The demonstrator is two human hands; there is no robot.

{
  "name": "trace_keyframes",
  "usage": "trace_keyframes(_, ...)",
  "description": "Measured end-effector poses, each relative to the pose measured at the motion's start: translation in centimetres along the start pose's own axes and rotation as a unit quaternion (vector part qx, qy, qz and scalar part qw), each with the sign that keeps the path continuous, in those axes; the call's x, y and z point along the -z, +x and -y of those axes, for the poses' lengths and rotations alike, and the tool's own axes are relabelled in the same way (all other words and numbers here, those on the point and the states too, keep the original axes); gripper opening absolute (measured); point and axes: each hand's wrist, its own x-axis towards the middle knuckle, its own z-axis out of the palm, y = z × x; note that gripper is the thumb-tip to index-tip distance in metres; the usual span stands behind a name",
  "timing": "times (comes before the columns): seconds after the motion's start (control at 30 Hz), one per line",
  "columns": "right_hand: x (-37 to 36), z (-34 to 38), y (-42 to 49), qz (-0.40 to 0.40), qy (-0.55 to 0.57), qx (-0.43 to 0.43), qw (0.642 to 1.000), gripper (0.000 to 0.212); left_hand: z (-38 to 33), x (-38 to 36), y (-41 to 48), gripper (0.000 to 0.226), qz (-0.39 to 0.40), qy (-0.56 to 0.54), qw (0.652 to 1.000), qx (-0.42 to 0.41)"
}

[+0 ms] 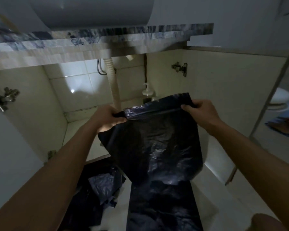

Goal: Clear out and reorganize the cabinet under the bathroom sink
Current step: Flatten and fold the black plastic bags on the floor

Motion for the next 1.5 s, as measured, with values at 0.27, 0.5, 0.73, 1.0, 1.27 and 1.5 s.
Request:
trace_keyframes(0.27,5.0,1.1,1.3,0.169,-0.193,-0.058,0.965,0.020,-0.6,3.5,2.0,0.020,0.077,0.067,0.995,-0.017)
trace_keyframes(0.5,2.2,0.6,5.0,0.003,-0.314,-0.030,0.949,0.026,-2.5,1.0,6.3,0.035,-0.082,0.101,0.991,0.031)
trace_keyframes(0.73,2.2,0.8,4.0,-0.135,-0.210,0.079,0.965,0.024,-4.4,1.4,5.3,0.033,-0.205,0.008,0.979,0.021)
trace_keyframes(1.0,3.6,-3.5,0.2,-0.074,-0.015,-0.019,0.997,0.018,-3.5,1.8,0.3,0.028,0.147,-0.001,0.989,-0.018)
trace_keyframes(1.27,3.7,-9.6,-3.7,0.311,-0.119,-0.271,0.903,0.010,-2.5,-5.9,-2.9,0.013,0.500,-0.034,0.853,0.148)
trace_keyframes(1.5,0.1,-17.0,-8.4,0.414,-0.145,-0.379,0.815,0.036,0.4,-14.9,-6.3,0.024,0.565,0.003,0.791,0.235)
